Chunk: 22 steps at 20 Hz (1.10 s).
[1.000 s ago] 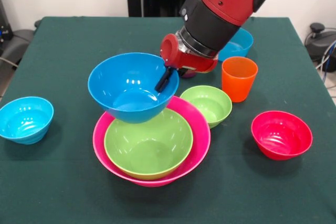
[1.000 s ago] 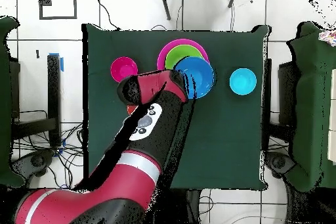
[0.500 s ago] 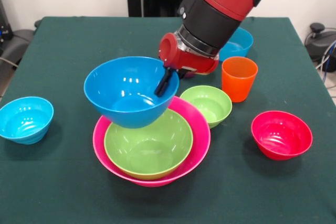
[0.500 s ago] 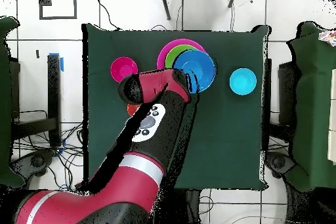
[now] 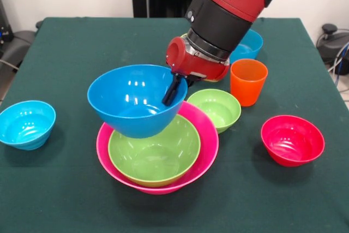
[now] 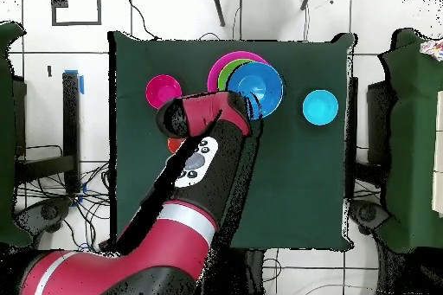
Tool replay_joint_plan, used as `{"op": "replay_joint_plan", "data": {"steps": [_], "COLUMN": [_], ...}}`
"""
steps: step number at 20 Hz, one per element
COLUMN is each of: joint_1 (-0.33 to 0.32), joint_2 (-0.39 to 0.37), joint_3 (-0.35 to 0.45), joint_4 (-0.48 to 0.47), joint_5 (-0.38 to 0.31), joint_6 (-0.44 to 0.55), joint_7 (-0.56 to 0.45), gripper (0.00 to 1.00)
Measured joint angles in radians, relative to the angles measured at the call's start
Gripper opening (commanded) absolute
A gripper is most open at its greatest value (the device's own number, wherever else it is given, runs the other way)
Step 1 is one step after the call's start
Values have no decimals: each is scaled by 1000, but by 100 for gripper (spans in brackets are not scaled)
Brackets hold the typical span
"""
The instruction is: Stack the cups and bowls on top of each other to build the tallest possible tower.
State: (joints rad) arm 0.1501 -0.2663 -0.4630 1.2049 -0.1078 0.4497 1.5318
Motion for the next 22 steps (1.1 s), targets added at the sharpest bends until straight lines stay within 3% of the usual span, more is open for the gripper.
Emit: {"op": "replay_joint_plan", "data": {"steps": [22], "joint_1": [2], "joint_2": [6], "joint_3": [2], "joint_4": [63], "joint_5": [0], "joint_6": [-182], "joint_7": [114], "gripper": [0]}}
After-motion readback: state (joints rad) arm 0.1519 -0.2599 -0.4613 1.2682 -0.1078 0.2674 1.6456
